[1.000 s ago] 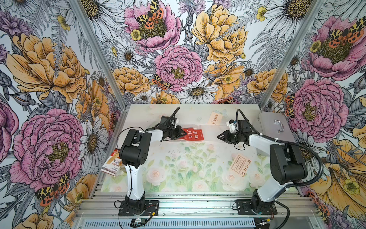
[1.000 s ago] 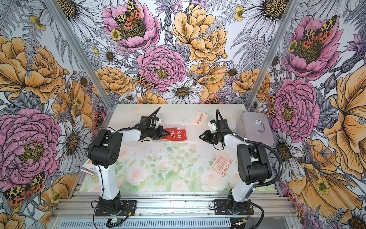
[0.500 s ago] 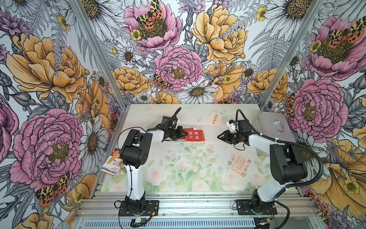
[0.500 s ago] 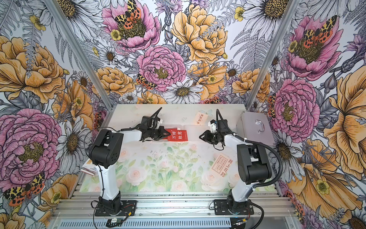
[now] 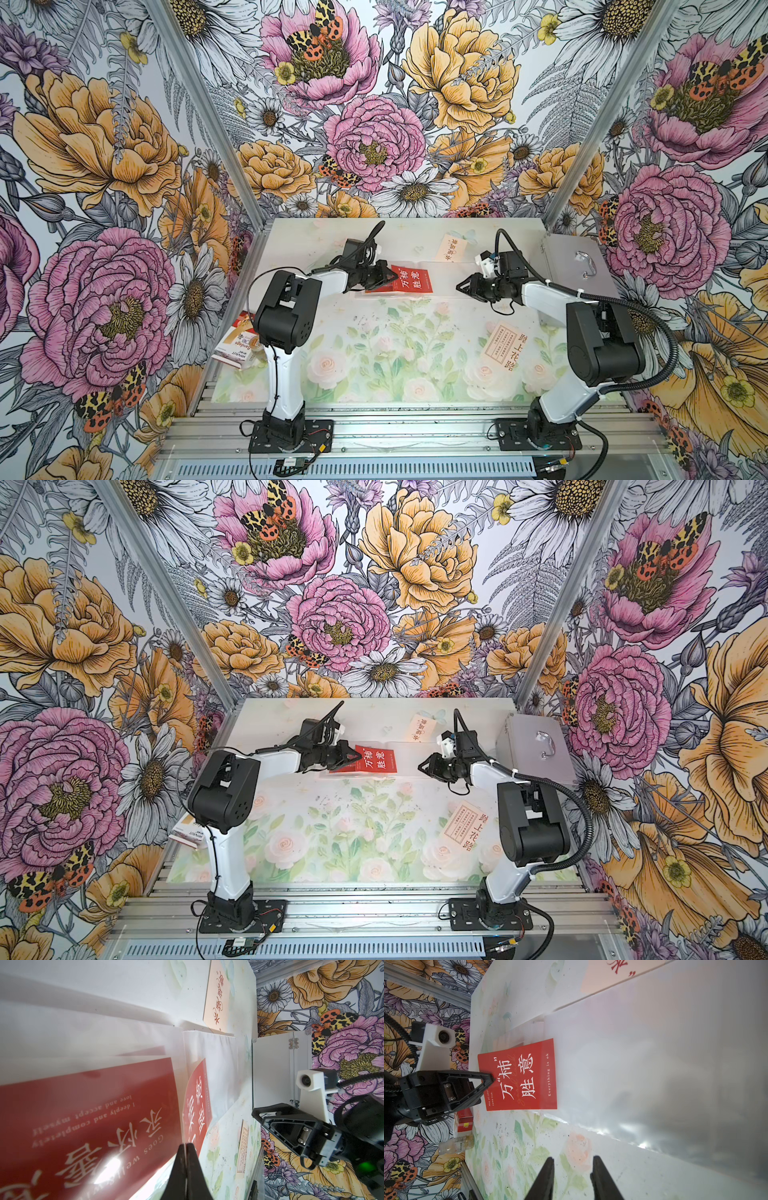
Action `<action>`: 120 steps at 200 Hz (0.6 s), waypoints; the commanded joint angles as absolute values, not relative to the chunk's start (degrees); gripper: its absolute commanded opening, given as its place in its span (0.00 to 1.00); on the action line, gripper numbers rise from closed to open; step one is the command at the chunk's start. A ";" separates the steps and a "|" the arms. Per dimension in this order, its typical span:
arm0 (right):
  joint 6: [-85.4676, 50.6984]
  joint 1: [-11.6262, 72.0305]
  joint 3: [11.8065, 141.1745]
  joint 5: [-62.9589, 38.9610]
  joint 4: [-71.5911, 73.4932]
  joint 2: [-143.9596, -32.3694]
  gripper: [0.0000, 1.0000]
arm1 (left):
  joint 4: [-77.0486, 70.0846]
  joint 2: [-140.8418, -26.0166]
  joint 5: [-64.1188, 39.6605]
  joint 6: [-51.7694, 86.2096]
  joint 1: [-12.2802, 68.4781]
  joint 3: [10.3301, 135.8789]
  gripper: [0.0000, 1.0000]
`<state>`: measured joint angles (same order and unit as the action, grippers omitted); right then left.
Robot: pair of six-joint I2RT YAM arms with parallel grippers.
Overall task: Place the photos into the photo albums
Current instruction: Insert the photo into the photo album.
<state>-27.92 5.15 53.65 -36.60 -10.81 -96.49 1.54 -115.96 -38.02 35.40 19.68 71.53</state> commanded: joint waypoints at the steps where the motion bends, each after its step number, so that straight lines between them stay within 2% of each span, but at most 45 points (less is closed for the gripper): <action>1: -26.92 4.81 52.83 -35.73 -9.24 -95.56 0.33 | 3.52 -117.13 -35.82 33.81 20.61 73.93 0.00; 120: -26.71 4.57 52.12 -35.28 -9.45 -94.54 0.33 | 7.51 -121.49 -34.59 32.32 23.00 80.13 0.00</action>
